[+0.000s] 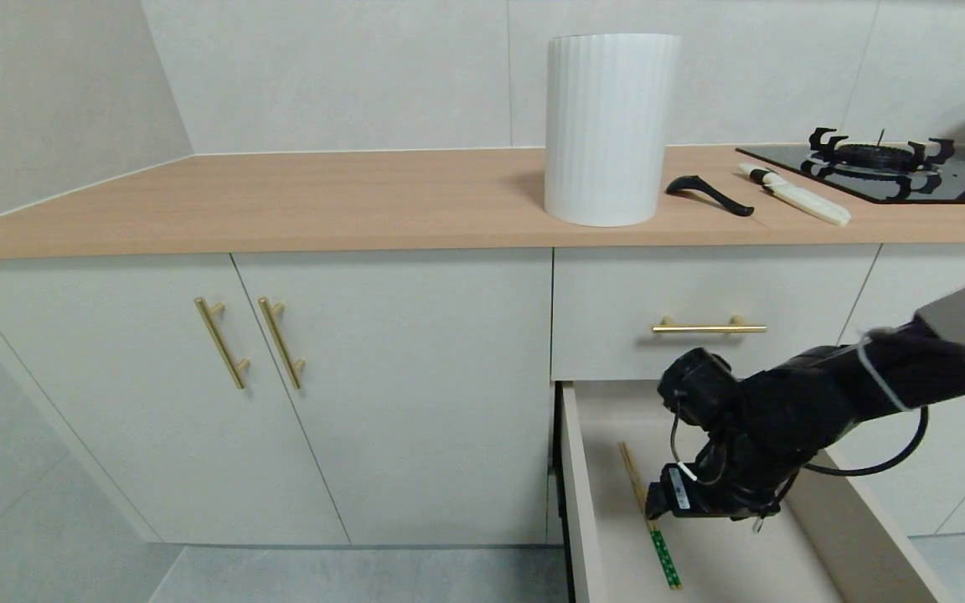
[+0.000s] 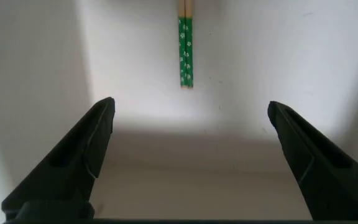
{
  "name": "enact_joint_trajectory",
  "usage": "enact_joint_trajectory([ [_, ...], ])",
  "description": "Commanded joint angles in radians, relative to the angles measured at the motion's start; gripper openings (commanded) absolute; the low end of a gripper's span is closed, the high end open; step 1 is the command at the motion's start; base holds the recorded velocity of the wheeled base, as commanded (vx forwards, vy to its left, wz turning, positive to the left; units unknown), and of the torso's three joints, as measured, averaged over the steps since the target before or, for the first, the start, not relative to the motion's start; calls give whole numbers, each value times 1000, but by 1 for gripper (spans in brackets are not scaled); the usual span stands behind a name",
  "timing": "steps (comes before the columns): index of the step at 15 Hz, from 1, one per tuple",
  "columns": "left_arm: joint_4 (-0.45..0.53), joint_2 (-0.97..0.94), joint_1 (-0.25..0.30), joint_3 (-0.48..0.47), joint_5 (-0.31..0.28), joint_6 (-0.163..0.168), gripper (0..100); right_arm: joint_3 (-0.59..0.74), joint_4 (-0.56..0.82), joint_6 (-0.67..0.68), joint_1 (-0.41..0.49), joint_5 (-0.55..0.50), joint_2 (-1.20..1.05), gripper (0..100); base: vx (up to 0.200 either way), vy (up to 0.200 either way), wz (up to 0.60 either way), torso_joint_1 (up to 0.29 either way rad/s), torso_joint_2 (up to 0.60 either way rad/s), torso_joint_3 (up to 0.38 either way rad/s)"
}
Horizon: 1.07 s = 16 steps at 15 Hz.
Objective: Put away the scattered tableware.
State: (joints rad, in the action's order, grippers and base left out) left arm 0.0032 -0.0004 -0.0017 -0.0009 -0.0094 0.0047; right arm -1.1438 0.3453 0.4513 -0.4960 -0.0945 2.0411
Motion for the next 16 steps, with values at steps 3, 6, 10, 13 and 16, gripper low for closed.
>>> enact_joint_trajectory([
  [3, 0, 0, 0, -1, 0, 0, 100, 1, 43, -37, 79, 5, -377, 100, 0, 0, 0, 0, 0, 0],
  [6, 0, 0, 0, -1, 0, 0, 100, 9, 43, -95, 122, -2, -479, 100, 0, 0, 0, 0, 0, 0],
  [10, 0, 0, 0, -1, 0, 0, 100, 9, 41, -120, 145, -5, -525, 100, 0, 0, 0, 0, 0, 0],
  [13, 0, 0, 0, 1, 0, 0, 100, 24, 35, -140, 145, -7, -536, 100, 0, 0, 0, 0, 0, 0],
  [16, 0, 0, 0, 1, 0, 0, 100, 24, 35, -141, 145, -7, -535, 100, 0, 0, 0, 11, -72, -58],
])
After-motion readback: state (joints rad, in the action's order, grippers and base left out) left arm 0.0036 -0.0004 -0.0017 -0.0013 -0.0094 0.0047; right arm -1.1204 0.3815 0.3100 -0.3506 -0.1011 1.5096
